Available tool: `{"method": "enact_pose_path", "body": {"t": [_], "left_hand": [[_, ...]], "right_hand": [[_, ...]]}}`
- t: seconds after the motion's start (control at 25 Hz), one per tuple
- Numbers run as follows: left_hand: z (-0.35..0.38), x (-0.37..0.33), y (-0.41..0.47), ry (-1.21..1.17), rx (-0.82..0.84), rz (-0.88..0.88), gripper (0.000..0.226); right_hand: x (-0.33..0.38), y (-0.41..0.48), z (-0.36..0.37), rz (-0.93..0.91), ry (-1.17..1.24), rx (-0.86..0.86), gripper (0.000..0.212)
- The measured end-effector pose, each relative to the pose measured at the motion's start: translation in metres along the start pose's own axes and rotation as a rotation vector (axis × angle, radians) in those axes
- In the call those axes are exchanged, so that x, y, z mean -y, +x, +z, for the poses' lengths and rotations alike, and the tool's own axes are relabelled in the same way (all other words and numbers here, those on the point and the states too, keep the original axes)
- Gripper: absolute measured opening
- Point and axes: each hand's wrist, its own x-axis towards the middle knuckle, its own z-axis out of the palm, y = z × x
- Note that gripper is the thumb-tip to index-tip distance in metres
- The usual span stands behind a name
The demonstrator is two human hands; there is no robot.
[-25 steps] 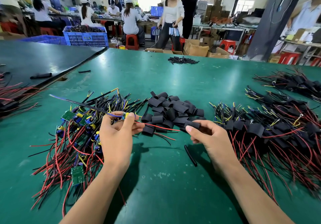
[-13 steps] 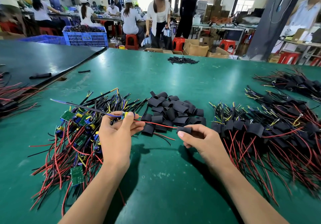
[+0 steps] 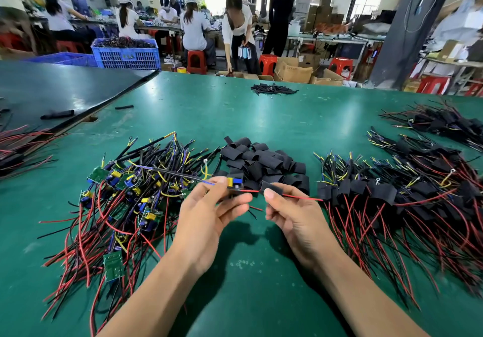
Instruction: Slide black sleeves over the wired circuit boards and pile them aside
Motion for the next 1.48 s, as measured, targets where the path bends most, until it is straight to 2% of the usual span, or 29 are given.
{"method": "enact_pose_path", "body": {"t": [0.12,0.28,0.56,0.76,1.04,1.2,1.48], "left_hand": [[0.001,0.005,-0.003,0.076,0.038,-0.066,0.018],[-0.002,0.003,-0.002,0.096,0.081,-0.082,0.03],[-0.004,0.003,0.001,0.035,0.056,-0.137,0.032],[-0.004,0.003,0.001,-0.006,0.06,-0.223,0.019],[-0.004,-0.001,0.002,0.0,0.026,-0.274,0.024],[-0.006,-0.004,0.003,-0.04,0.04,-0.33,0.013],[-0.005,-0.007,0.003,-0.091,0.093,-0.401,0.014]], "right_hand": [[0.0,-0.001,0.001,-0.022,0.0,0.014,0.031],[0.0,0.0,0.001,-0.01,-0.005,0.023,0.038],[0.003,-0.006,0.003,-0.149,-0.26,0.018,0.029],[0.006,-0.012,0.008,-0.226,-0.31,-0.024,0.027],[0.008,-0.02,0.014,-0.341,-0.425,-0.008,0.03],[0.011,-0.02,0.013,-0.326,-0.435,0.04,0.028],[0.01,-0.015,0.011,-0.213,-0.314,0.127,0.021]]}}
